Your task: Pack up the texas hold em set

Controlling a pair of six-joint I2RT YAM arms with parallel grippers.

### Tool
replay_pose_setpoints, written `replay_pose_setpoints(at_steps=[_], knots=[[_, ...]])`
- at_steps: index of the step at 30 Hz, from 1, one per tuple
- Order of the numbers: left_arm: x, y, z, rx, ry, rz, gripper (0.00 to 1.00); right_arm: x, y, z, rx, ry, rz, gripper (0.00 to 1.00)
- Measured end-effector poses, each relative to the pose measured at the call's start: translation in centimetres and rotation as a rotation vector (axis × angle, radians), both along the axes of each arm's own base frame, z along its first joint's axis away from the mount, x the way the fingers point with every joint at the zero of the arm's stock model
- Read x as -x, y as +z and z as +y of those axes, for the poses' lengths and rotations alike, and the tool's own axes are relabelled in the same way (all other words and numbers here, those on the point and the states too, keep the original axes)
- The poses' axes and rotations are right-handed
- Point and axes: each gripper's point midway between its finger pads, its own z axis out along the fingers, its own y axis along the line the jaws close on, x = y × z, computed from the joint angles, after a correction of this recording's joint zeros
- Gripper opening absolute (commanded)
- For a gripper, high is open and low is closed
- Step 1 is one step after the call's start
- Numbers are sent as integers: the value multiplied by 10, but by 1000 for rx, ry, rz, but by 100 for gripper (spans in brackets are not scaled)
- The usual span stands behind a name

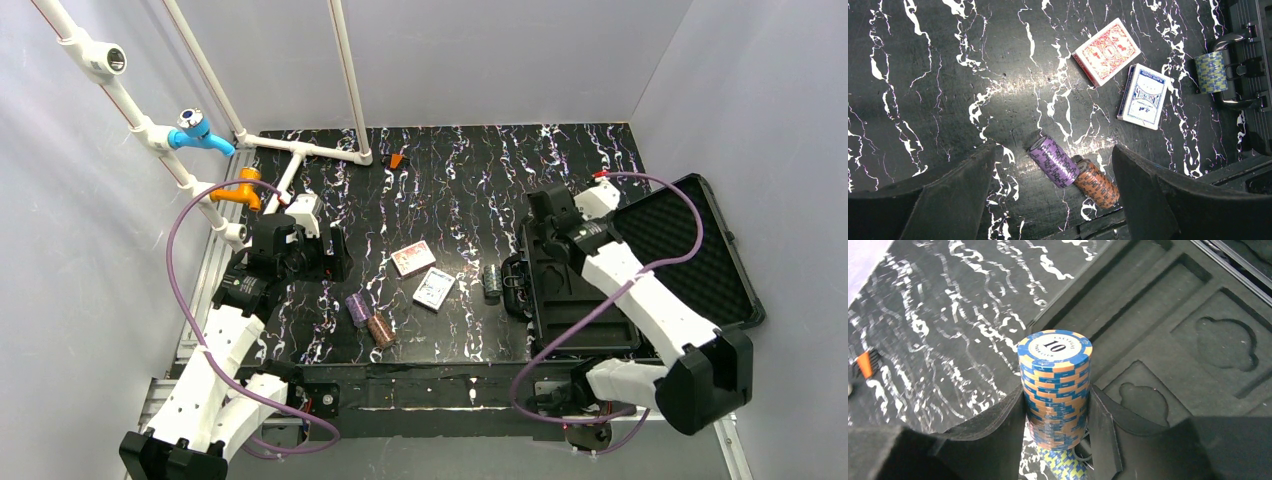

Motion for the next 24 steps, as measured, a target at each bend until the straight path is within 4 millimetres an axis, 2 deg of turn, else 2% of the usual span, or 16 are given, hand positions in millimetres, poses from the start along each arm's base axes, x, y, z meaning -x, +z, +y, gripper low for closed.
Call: replay_pose_setpoints(at_steps=[8,13,24], knots=[[0,0,0,1,1,0,84,-14,-36,-31,-100,-239,175,1],[0,0,0,0,2,0,84,-14,-59,-43,-212,-339,260,1],[-1,0,1,-4,7,0,84,-8,-86,-32,-356,-392,328,1]])
